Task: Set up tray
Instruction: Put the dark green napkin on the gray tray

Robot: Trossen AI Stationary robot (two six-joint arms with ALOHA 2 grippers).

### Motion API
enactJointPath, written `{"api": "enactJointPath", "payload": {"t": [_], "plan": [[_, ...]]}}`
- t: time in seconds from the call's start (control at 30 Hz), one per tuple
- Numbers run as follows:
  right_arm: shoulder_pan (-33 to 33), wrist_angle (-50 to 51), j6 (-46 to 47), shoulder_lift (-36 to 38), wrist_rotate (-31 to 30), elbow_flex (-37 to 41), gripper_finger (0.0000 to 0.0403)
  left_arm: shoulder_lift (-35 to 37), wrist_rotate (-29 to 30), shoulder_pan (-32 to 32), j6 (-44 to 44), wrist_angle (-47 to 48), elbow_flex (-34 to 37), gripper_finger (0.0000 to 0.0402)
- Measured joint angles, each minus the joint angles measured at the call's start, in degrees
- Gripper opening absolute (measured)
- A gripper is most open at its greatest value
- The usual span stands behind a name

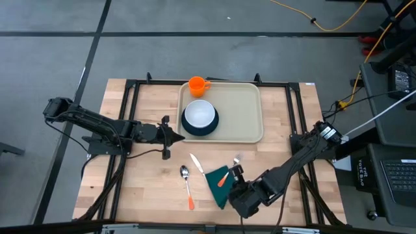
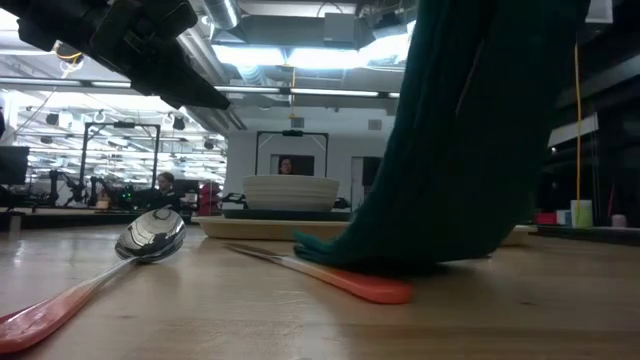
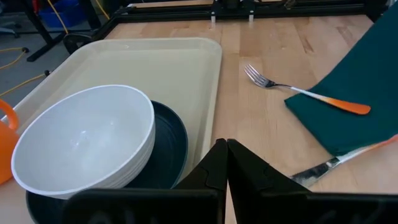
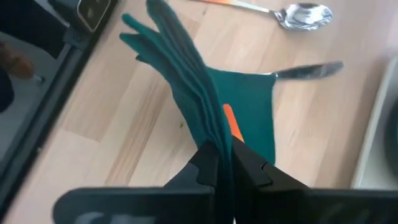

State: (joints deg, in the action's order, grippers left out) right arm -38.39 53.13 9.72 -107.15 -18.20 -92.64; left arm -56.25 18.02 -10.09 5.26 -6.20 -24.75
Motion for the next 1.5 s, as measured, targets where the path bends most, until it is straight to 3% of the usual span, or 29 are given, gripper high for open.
{"api": "enactJointPath", "payload": {"t": [0.37,0.83,1.1,1.5], "plan": [[-0.09,4.99,0.79,0.0,-3.02,-5.02,0.0017,0.0,-1.57,0.0,0.0,-0.02,0.0,0.0007],[1.81,19.92,2.05,0.02,-7.8,-20.27,0.0017,0.0,-2.69,0.0,0.0,-0.02,0.0,0.0005],[8.75,27.88,0.65,0.17,-7.2,-23.46,0.0017,0.0,-2.69,0.0,0.0,-0.02,0.0,0.0002],[23.38,27.84,-7.48,4.65,-0.78,-23.34,0.0017,0.02,-2.67,0.0,0.0,0.26,0.01,0.0002]]}}
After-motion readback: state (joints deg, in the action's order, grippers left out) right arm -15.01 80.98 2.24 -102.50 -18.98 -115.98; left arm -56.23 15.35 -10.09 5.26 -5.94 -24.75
